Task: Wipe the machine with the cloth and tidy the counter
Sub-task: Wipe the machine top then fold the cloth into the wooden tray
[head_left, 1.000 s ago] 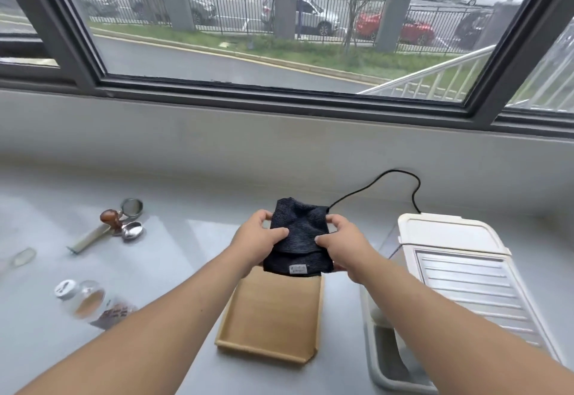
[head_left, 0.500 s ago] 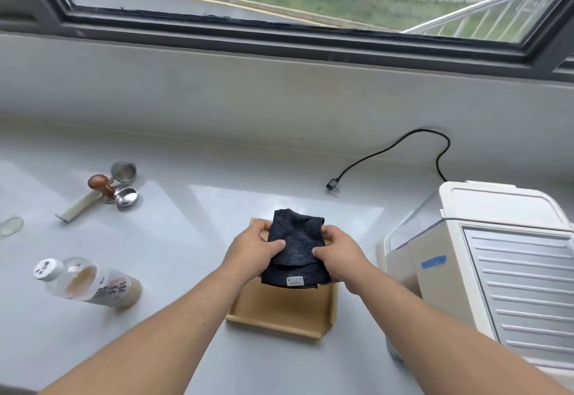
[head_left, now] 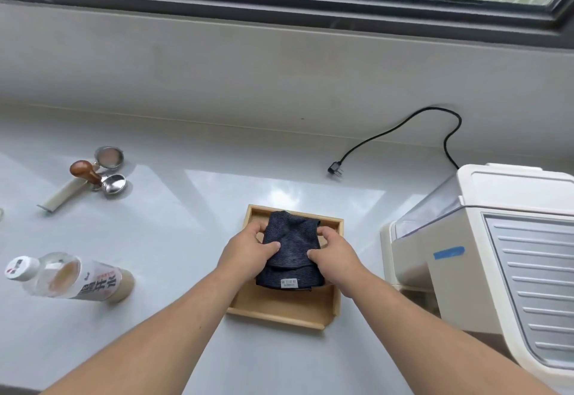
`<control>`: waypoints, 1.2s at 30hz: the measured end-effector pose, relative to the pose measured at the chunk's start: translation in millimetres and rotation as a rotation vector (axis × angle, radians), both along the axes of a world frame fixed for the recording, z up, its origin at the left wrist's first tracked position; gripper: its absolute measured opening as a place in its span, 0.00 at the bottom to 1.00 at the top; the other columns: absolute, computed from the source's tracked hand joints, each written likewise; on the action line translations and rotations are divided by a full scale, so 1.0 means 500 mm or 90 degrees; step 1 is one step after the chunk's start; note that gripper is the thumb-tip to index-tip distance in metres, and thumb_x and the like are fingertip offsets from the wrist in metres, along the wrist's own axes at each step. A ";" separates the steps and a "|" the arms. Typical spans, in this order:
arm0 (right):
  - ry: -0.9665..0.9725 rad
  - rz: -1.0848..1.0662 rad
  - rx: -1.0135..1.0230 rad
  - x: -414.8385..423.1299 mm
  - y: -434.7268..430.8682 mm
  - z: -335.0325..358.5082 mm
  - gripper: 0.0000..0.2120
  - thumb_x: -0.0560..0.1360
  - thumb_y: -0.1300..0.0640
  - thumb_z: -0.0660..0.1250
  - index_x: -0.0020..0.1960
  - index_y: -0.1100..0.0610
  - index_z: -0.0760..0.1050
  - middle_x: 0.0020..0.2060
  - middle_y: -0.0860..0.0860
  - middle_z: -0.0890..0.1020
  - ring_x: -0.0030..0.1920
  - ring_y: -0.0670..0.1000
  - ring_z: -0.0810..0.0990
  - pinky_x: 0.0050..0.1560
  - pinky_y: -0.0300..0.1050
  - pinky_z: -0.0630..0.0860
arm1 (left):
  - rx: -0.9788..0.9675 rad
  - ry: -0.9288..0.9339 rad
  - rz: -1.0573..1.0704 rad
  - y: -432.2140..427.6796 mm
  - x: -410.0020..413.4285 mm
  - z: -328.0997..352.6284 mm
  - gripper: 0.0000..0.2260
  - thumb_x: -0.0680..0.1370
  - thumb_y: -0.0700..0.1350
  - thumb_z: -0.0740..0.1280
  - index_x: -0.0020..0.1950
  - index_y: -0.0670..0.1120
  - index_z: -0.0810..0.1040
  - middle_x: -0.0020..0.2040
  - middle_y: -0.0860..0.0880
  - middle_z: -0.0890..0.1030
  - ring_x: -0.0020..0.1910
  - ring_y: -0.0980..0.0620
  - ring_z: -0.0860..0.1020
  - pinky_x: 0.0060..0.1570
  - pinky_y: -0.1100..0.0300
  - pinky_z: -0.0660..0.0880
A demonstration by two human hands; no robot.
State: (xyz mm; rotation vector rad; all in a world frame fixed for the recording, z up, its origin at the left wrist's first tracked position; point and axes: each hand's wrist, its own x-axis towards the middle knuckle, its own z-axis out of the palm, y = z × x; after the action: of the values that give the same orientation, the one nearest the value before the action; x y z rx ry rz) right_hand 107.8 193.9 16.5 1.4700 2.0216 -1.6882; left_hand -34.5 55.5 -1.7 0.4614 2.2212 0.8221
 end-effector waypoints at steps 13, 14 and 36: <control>-0.008 0.003 -0.014 0.009 -0.008 -0.013 0.20 0.79 0.63 0.66 0.67 0.47 0.73 0.48 0.55 0.84 0.48 0.59 0.86 0.48 0.63 0.85 | -0.026 0.033 -0.031 -0.009 0.003 -0.013 0.08 0.76 0.56 0.72 0.50 0.59 0.74 0.38 0.54 0.82 0.39 0.55 0.82 0.35 0.58 0.72; -0.009 0.005 -0.015 0.009 -0.009 -0.014 0.20 0.79 0.63 0.66 0.67 0.47 0.72 0.49 0.56 0.84 0.49 0.59 0.85 0.48 0.63 0.85 | -0.033 0.043 -0.036 -0.009 0.003 -0.013 0.09 0.77 0.56 0.72 0.51 0.59 0.74 0.39 0.54 0.82 0.39 0.54 0.82 0.35 0.58 0.72; -0.083 0.082 0.048 0.013 -0.016 -0.031 0.13 0.76 0.56 0.69 0.54 0.47 0.66 0.46 0.53 0.81 0.35 0.57 0.85 0.25 0.48 0.80 | -0.135 0.153 -0.091 -0.018 0.013 -0.013 0.17 0.76 0.57 0.72 0.61 0.56 0.73 0.46 0.54 0.81 0.47 0.49 0.80 0.40 0.56 0.71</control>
State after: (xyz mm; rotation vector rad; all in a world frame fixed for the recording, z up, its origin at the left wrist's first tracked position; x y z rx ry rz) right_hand 114.3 185.9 1.2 1.3984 2.0826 -1.4435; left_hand -28.0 46.5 -8.0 0.6347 2.4296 0.4696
